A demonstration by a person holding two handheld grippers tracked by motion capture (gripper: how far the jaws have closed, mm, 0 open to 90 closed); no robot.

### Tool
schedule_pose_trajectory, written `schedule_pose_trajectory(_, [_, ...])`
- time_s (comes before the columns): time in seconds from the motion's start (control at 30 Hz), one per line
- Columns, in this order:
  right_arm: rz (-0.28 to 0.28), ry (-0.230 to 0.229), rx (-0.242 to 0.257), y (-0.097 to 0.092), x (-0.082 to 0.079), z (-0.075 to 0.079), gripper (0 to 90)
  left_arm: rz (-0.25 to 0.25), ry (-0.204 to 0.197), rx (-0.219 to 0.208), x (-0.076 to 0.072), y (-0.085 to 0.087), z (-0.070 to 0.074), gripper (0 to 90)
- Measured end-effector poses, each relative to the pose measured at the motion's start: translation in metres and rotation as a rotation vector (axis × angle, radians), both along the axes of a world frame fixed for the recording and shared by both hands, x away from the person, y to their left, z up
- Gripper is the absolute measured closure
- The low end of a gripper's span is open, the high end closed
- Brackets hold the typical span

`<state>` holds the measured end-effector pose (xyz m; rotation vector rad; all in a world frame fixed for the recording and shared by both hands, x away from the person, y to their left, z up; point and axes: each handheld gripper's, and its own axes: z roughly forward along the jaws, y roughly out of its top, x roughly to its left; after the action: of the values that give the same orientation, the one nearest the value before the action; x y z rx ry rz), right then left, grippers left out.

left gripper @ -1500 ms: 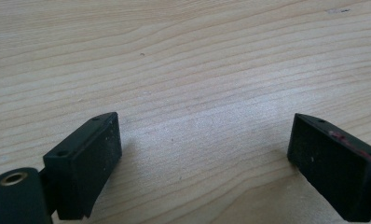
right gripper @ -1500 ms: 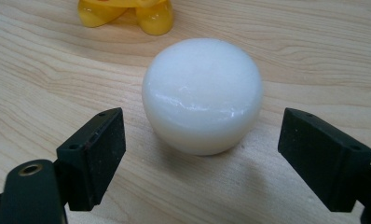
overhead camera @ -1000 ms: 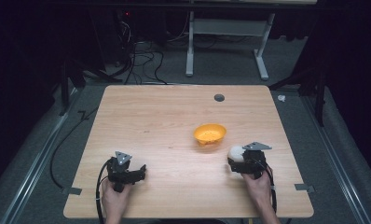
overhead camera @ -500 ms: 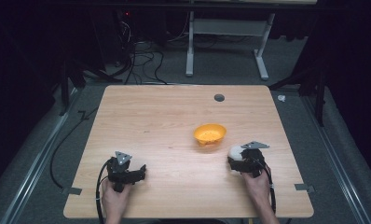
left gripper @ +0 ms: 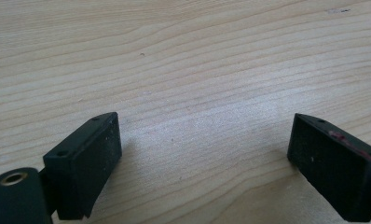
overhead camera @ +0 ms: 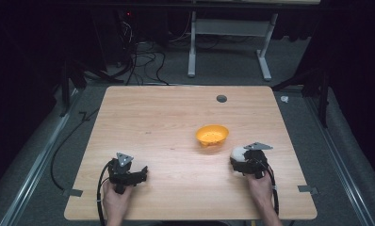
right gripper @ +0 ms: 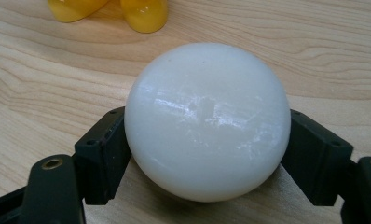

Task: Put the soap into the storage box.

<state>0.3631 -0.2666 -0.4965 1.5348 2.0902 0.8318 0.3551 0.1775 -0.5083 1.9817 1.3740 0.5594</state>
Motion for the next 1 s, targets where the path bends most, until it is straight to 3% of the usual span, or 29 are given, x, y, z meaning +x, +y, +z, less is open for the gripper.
schedule_pose_trajectory(0.4, [0.001,-0.018,0.027,-0.001,-0.003,0.004,23.7,-0.001,0.001,0.0,0.0,0.0,0.0,10.0])
schedule_pose_trajectory(0.57, [0.006,-0.027,-0.004,0.002,-0.005,0.008,23.7,0.0,0.001,0.0,0.0,0.0,0.0,10.0])
schedule_pose_trajectory(1.0, [0.029,-0.049,0.044,0.004,-0.006,0.024,23.7,-0.001,0.001,0.0,0.0,0.0,0.0,10.0])
